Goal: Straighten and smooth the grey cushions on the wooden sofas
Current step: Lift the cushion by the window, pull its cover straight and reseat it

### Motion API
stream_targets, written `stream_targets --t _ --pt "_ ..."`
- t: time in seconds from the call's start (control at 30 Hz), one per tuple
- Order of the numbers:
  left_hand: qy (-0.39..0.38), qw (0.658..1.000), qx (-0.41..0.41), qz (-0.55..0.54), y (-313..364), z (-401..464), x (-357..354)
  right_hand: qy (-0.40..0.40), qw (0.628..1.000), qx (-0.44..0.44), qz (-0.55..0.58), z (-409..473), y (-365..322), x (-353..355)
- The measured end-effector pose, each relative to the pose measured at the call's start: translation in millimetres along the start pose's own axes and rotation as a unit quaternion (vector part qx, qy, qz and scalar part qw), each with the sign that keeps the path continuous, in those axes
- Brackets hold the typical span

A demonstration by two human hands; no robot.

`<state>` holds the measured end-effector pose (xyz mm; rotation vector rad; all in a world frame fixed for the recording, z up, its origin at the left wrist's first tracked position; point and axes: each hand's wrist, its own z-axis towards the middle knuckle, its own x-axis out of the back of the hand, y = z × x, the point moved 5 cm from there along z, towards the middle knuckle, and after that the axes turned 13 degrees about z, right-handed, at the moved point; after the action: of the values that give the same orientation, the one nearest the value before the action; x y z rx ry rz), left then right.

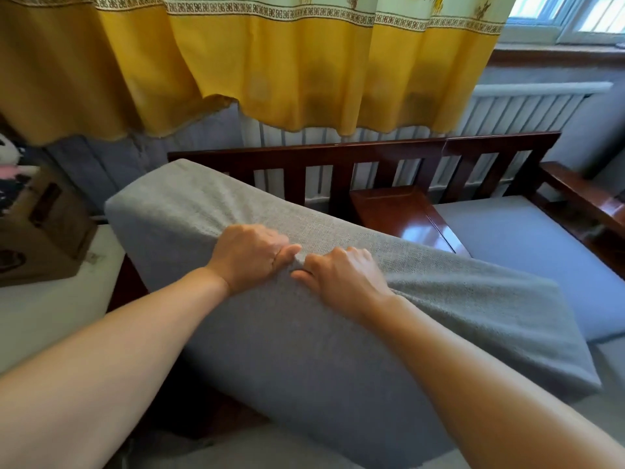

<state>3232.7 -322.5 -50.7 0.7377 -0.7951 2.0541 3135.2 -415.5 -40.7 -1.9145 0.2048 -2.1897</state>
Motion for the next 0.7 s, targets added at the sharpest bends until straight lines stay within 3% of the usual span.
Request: stream_targets --t 0.2,0.33,0.57,0.7 --pt "-0.032 0.999 0.034 0.016 19.3 -59.1 49.2 0.011 1.0 -0.003 0.003 -47.5 -53.8 -16.9" --pt "-0.088 0.991 0.104 -0.001 35.0 -83.5 72.0 0.026 0.999 0.006 0.021 -80.1 -78.0 -23.7" --pt "-0.267 0.938 0.195 0.104 75.0 -108.7 105.0 0.063 0.998 0.007 -0.011 -148.4 -85.9 -23.6" --pt "-0.336 0.899 0.251 0.128 99.8 -128.9 127.2 0.017 0.999 -0.035 -0.026 -209.8 -70.6 -32.4"
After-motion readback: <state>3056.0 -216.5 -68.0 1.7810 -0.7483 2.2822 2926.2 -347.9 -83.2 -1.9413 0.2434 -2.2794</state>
